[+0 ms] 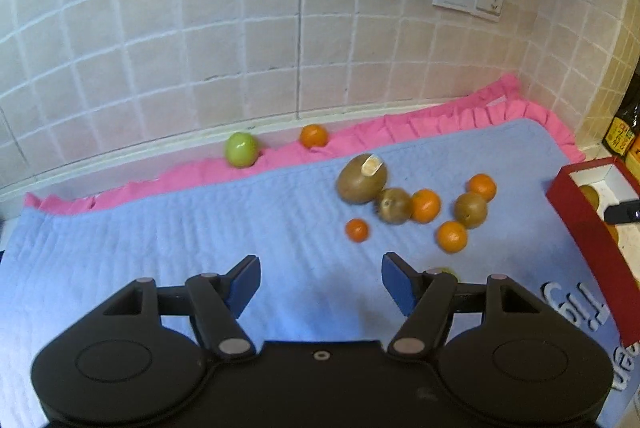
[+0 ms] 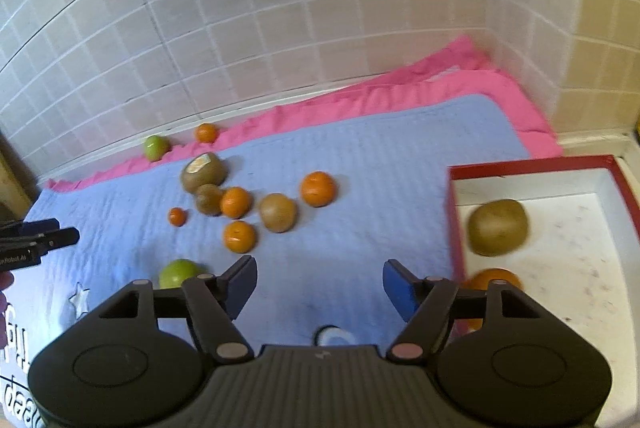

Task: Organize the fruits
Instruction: 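Return both open tools over the remaining fruit on the mat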

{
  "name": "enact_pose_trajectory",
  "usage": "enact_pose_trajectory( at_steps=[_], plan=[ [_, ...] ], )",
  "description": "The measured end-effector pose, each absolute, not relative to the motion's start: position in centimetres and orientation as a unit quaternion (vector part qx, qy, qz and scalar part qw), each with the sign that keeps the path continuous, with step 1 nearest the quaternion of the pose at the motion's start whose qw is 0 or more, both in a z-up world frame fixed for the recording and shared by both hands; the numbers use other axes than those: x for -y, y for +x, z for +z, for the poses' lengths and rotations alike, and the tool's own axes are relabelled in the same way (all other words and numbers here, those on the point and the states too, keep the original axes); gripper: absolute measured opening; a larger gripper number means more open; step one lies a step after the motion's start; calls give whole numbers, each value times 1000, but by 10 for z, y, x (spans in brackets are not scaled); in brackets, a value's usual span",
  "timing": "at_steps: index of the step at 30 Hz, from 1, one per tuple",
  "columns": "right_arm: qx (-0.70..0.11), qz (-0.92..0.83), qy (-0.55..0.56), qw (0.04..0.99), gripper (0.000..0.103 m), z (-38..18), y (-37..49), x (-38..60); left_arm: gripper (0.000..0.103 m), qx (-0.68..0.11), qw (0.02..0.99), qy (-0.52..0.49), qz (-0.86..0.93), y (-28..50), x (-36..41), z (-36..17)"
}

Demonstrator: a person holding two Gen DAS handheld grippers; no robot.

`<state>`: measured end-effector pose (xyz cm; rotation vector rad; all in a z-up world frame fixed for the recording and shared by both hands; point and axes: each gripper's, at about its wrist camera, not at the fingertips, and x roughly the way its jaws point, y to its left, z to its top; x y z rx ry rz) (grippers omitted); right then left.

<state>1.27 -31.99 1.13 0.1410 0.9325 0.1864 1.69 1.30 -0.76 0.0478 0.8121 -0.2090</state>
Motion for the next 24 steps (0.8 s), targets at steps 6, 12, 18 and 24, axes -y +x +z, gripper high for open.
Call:
enact_pose_trajectory(
  at_steps=[6, 12, 18, 24],
  plan=[
    [-450, 110, 81, 883, 78, 8, 30, 305, 80, -395, 913, 28, -94, 6, -17, -7],
    [-463, 123, 95, 873, 80, -4, 48, 289, 80, -408, 906, 9, -117, -3, -1, -19],
    [-473, 129, 122, 863, 84, -25, 69, 276, 80, -419, 899, -13, -123, -16, 16, -34],
    [-473, 71, 157, 864, 84, -60, 93, 278, 80, -434, 894, -27, -109, -27, 31, -48]
  ],
)
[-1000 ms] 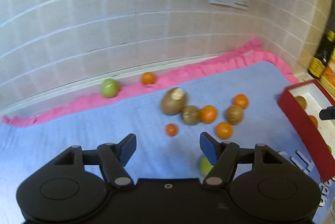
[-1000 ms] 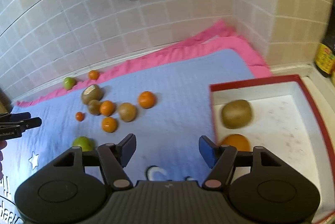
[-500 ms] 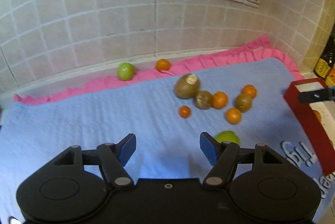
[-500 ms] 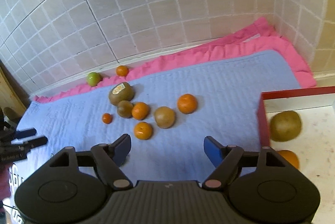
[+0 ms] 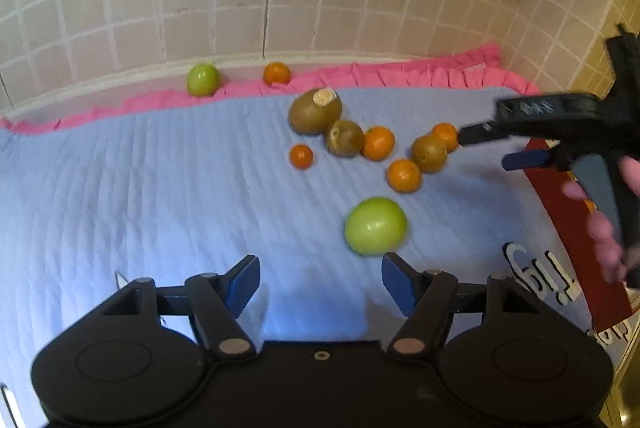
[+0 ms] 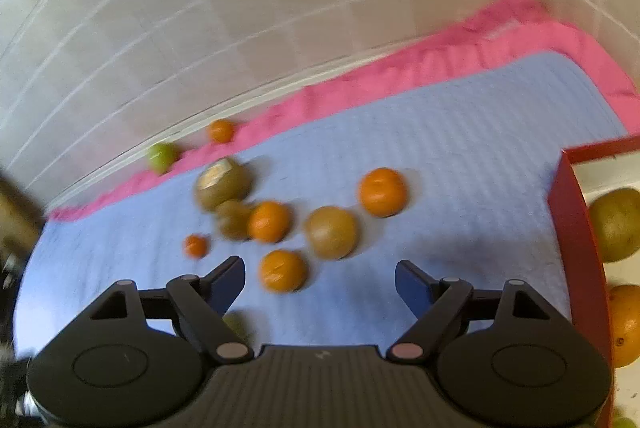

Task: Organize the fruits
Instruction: 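Return both open tools over the remaining fruit on the mat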

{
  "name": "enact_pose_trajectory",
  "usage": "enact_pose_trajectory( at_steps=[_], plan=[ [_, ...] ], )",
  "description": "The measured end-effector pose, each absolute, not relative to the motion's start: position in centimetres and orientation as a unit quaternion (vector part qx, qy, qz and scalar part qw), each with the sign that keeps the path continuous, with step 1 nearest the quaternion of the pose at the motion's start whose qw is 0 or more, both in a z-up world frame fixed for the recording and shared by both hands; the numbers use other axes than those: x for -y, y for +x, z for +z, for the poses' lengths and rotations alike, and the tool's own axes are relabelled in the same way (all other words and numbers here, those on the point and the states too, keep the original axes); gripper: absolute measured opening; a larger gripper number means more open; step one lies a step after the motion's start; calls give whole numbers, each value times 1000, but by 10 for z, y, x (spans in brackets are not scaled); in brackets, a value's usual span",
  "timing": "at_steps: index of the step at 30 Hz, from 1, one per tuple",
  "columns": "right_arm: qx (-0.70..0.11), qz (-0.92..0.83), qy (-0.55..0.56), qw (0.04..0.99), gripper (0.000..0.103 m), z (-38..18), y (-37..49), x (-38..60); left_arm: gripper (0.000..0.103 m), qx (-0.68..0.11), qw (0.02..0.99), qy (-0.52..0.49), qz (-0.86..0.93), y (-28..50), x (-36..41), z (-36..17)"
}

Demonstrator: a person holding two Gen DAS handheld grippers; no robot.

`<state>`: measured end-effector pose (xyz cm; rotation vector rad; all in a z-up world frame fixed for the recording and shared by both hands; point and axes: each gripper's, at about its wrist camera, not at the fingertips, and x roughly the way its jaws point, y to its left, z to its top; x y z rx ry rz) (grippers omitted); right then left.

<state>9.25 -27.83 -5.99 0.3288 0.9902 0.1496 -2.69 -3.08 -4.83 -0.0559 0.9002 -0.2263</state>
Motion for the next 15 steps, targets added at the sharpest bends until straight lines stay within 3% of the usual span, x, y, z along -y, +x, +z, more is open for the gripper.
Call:
enact_pose_trajectory(
  at_steps=[15],
  plan=[
    [-449, 78, 205, 866, 85, -74, 107, 278, 80, -450, 889, -30, -85, -50, 49, -67]
  ],
)
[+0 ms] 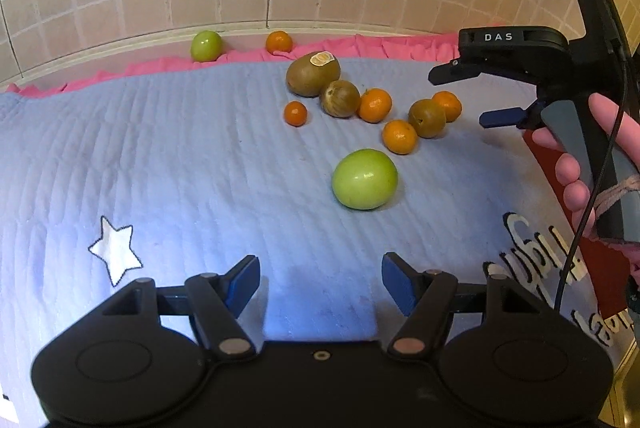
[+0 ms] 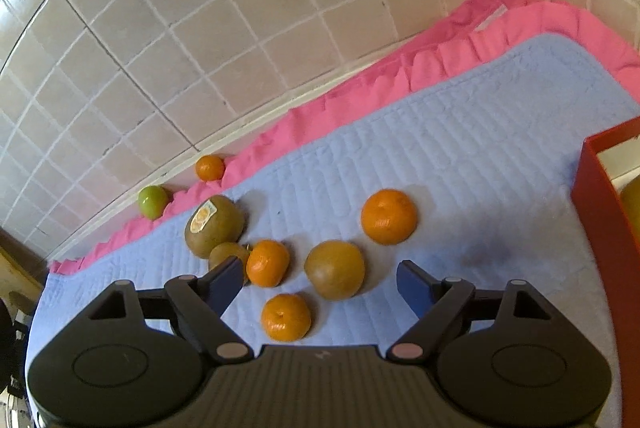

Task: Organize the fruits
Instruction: 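Return both open tools over the remaining fruit on the mat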

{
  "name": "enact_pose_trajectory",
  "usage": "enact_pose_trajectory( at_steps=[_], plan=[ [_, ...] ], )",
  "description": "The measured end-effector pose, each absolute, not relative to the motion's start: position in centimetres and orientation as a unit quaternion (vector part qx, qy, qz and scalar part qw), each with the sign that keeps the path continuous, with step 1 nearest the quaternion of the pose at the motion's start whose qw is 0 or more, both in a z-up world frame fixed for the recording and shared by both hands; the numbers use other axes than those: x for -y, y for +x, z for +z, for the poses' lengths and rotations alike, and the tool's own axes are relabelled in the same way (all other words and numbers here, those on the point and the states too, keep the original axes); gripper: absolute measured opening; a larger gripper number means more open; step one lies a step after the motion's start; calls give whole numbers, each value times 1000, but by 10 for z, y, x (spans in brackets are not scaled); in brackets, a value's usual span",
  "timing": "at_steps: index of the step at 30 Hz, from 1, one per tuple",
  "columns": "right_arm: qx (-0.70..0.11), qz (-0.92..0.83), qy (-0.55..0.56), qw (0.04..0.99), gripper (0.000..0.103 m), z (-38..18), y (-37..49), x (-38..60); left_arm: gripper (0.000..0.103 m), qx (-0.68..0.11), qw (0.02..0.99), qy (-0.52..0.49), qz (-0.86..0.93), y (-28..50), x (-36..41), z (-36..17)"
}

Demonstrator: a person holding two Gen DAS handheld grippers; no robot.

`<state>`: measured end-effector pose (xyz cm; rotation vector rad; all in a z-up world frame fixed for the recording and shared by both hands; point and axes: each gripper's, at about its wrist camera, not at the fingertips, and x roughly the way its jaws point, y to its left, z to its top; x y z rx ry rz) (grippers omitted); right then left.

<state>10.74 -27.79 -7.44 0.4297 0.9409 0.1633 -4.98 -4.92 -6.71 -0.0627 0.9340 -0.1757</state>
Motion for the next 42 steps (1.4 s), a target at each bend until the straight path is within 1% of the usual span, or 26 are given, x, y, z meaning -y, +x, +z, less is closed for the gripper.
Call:
enact_pose_trajectory(
  at_steps=[6, 18, 42],
  plan=[
    [-452, 79, 215, 862, 86, -81, 106, 286, 80, -454, 887, -24, -86, -49, 60, -71],
    [-441, 83, 207, 870, 87, -72, 101, 297, 80, -460, 882, -11, -103, -36, 77, -79],
    [-442, 83, 204, 869, 87, -65, 101, 294, 80, -459, 878, -9, -134, -23, 83, -81]
  ],
)
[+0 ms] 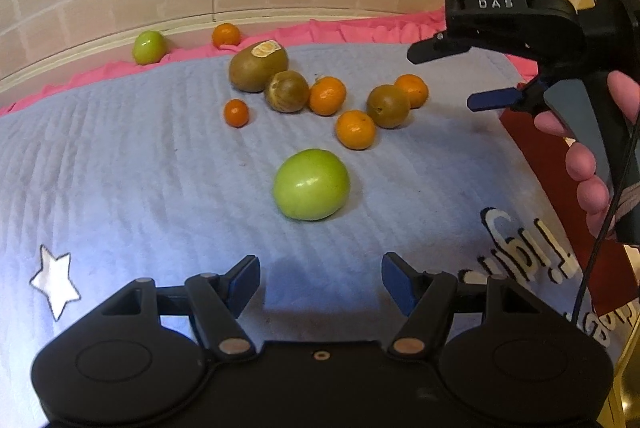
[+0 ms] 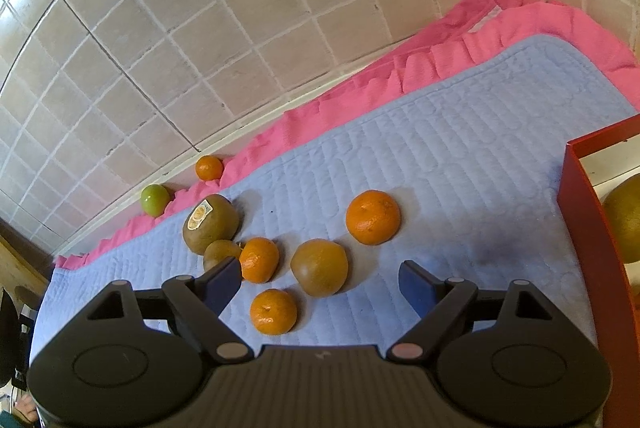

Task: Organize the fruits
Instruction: 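Return both open tools over the remaining fruit on the mat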

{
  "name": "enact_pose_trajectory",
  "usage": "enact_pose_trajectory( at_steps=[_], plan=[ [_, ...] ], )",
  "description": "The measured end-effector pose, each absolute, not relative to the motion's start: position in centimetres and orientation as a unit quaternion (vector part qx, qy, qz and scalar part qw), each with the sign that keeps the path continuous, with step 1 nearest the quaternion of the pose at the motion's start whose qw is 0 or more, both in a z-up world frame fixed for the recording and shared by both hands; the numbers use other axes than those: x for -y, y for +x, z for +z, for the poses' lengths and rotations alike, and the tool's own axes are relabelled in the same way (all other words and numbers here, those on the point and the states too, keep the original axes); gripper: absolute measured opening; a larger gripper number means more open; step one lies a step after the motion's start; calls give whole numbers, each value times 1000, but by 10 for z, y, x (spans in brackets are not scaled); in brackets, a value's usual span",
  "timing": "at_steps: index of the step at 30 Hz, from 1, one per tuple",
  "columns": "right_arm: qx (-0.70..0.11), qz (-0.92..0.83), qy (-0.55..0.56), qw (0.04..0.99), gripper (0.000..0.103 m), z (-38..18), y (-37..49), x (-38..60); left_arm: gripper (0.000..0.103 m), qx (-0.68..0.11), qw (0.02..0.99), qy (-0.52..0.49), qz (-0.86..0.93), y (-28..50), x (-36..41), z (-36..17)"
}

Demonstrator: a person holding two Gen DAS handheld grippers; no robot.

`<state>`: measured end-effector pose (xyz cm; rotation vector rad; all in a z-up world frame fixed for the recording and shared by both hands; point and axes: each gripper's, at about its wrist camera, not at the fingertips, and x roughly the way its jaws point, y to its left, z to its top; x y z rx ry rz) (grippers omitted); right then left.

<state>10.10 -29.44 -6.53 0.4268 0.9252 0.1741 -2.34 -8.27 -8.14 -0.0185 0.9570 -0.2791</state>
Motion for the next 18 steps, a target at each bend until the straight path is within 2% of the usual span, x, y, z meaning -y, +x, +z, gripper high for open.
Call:
enact_pose_trajectory(
  at_steps=[18],
  plan=[
    [-427, 61, 161, 888, 89, -37, 76, 289, 80, -451, 872, 25, -189, 9, 91, -84]
  ],
)
